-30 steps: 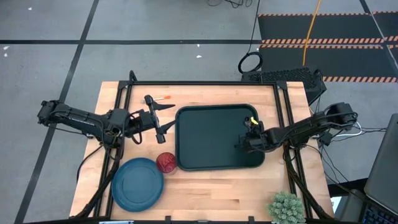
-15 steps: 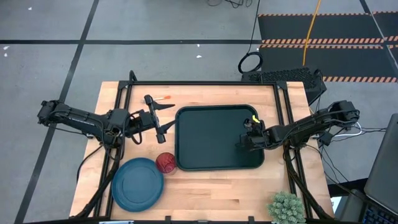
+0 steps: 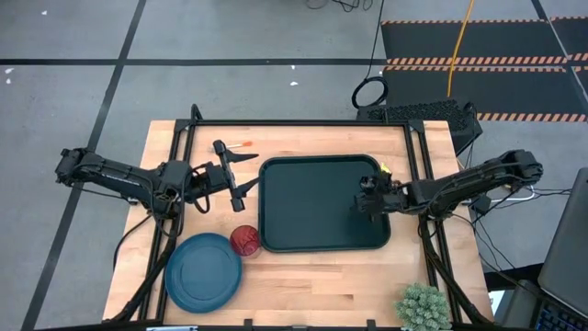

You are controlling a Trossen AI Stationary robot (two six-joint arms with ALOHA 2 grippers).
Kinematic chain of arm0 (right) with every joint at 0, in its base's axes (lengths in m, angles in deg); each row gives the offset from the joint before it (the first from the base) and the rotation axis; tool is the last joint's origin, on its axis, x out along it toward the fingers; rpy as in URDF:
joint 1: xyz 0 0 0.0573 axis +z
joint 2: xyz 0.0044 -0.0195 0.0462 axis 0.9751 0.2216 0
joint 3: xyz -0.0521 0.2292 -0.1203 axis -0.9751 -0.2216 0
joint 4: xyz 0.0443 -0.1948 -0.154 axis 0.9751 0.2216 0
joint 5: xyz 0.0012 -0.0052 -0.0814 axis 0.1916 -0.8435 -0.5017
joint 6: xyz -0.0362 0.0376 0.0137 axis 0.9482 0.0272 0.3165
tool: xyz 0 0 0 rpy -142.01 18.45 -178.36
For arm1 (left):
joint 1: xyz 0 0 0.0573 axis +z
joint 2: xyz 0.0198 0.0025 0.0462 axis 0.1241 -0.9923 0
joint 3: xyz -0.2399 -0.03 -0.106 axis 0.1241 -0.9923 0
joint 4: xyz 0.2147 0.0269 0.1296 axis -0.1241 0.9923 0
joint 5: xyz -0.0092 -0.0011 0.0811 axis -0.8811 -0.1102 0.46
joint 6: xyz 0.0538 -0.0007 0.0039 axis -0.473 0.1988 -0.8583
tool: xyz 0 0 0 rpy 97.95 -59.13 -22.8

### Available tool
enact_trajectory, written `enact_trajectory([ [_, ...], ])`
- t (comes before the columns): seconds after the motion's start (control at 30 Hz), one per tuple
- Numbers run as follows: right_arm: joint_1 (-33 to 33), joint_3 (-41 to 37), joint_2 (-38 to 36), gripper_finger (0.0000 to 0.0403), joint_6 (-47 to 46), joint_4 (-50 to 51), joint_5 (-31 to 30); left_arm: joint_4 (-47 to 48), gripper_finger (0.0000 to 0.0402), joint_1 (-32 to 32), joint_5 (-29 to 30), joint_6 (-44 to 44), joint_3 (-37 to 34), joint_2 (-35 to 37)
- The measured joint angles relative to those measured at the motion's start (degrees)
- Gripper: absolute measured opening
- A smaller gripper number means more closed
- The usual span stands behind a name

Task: Pick and place plate/cup/fork/spoon on tray
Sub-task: Put the red cup to the top left of the black tray

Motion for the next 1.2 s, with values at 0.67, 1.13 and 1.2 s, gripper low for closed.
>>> enact_trajectory([
  [0.67,-2.0,-1.5,-0.8,0.0141,93.5,-77.2,9.5,15.1,0.0269,-1.0,9.1,7.4,2.7,-0.1],
  [1.13,-11.1,-1.5,-1.0,0.0141,93.7,-74.1,9.5,64.5,0.0224,-8.4,7.7,35.4,33.5,-4.8],
  [1.2,-11.2,-1.5,-1.0,0.0141,93.7,-74.4,9.6,70.2,0.0193,-9.4,3.9,39.4,37.9,-7.6],
])
